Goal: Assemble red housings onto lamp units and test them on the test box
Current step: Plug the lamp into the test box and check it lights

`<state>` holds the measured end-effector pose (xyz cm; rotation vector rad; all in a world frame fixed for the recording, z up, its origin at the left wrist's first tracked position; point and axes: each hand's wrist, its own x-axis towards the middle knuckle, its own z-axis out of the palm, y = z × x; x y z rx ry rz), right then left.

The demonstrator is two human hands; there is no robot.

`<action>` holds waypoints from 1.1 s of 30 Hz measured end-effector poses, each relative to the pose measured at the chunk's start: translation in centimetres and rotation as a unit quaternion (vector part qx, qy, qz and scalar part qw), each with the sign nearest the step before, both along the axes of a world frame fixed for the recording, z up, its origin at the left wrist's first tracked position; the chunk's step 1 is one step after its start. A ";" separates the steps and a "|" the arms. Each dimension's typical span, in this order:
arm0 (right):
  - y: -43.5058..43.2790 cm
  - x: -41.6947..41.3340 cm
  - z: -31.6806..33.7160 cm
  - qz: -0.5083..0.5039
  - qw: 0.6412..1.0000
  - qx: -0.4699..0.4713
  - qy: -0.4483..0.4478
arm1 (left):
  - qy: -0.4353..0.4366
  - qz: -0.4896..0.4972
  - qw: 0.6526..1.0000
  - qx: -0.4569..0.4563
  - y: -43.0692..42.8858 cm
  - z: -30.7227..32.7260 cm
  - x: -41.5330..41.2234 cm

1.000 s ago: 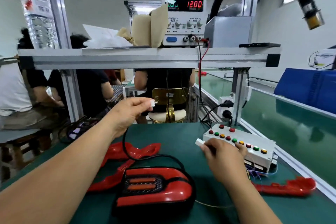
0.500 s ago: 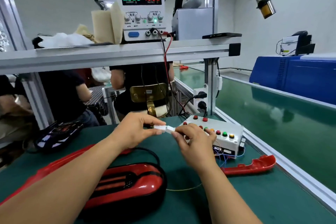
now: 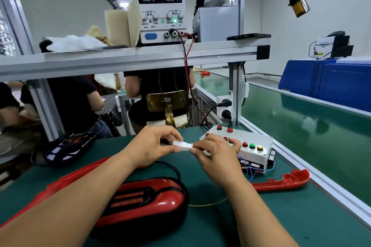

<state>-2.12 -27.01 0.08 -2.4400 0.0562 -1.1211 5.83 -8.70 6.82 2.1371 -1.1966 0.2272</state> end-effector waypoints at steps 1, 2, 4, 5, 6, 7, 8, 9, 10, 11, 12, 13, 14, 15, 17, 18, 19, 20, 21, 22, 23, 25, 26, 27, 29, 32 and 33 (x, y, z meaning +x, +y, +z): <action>0.1 0.0 0.0 0.003 1.000 -0.004 0.001 | 0.005 0.002 1.000 0.014 -0.1 -0.1 0.0; 0.2 0.0 0.0 0.002 1.000 -0.006 0.002 | 0.009 0.007 1.000 0.023 -0.2 -0.1 0.0; 0.1 0.0 0.1 -0.012 1.000 -0.001 0.018 | 0.014 0.017 0.999 0.024 -0.4 -0.2 0.0; 0.0 0.0 0.3 -0.024 0.999 0.005 0.036 | 0.014 0.021 0.999 0.020 -0.5 -0.2 0.0; -0.2 -0.1 0.4 -0.035 0.998 0.007 0.058 | 0.014 0.026 0.999 0.017 -0.5 -0.2 0.1; -0.4 -0.1 0.5 -0.040 0.996 0.005 0.077 | 0.016 0.029 0.999 0.014 -0.6 -0.1 0.1; -0.5 0.0 0.5 -0.039 0.995 -0.003 0.089 | 0.018 0.032 0.999 0.014 -0.5 -0.1 0.1; -0.5 0.0 0.4 -0.035 0.995 -0.012 0.092 | 0.022 0.033 0.999 0.015 -0.5 0.0 0.2; -0.5 -0.1 0.4 -0.029 0.996 -0.019 0.088 | 0.025 0.033 0.999 0.018 -0.6 0.0 0.2; -0.4 -0.1 0.4 -0.021 0.996 -0.022 0.082 | 0.028 0.032 0.999 0.022 -0.6 0.1 0.1; -0.3 -0.1 0.4 -0.013 0.997 -0.021 0.078 | 0.032 0.030 0.999 0.027 -0.6 0.1 0.1; -0.2 -0.1 0.4 -0.006 0.997 -0.020 0.077 | 0.037 0.027 0.998 0.032 -0.6 0.2 0.1; -0.1 -0.1 0.5 0.000 0.997 -0.020 0.077 | 0.042 0.024 0.998 0.035 -0.5 0.2 0.1; -0.1 -0.1 0.5 0.006 0.997 -0.018 0.075 | 0.047 0.022 0.998 0.035 -0.5 0.2 0.0; -0.1 -0.1 0.5 0.022 0.997 -0.012 0.069 | 0.048 0.020 0.998 0.030 -0.5 0.2 -0.1; 0.0 -0.1 0.5 0.030 0.997 -0.007 0.066 | 0.047 0.019 0.998 0.026 -0.5 0.1 -0.2; 0.0 -0.2 0.5 0.036 0.997 -0.002 0.064 | 0.047 0.018 0.999 0.022 -0.4 0.0 -0.2; 0.1 -0.2 0.5 0.041 0.997 0.001 0.060 | 0.051 0.019 0.998 0.017 -0.3 -0.1 -0.3; 0.1 -0.3 0.5 0.043 0.997 0.003 0.058 | 0.055 0.022 0.998 0.012 -0.2 -0.3 -0.4; 0.1 -0.3 0.5 0.043 0.997 0.004 0.057 | 0.060 0.025 0.998 0.007 -0.2 -0.4 -0.5; 0.1 -0.3 0.5 0.043 0.997 0.004 0.062 | 0.064 0.027 0.998 0.004 -0.2 -0.6 -0.6; 0.1 -0.3 0.5 0.039 0.995 0.000 0.089 | 0.069 0.035 0.997 0.019 -0.2 -0.8 -1.0; 0.2 -0.3 0.4 0.034 0.994 -0.007 0.108 | 0.065 0.042 0.996 0.045 -0.2 -0.6 -1.2; 0.5 -0.3 0.3 0.025 0.992 -0.018 0.126 | 0.055 0.054 0.994 0.078 0.0 -0.5 -1.3; 0.9 -0.4 0.0 -0.016 0.986 -0.028 0.163 | 0.024 0.090 0.989 0.113 1.2 0.1 -1.6; 0.9 -0.6 -0.1 -0.133 0.971 -0.023 0.199 | -0.011 0.210 0.977 0.022 5.5 0.3 -1.9; 0.9 -0.5 0.0 -0.156 0.967 -0.028 0.197 | -0.008 0.265 0.964 0.006 7.4 -0.1 -2.0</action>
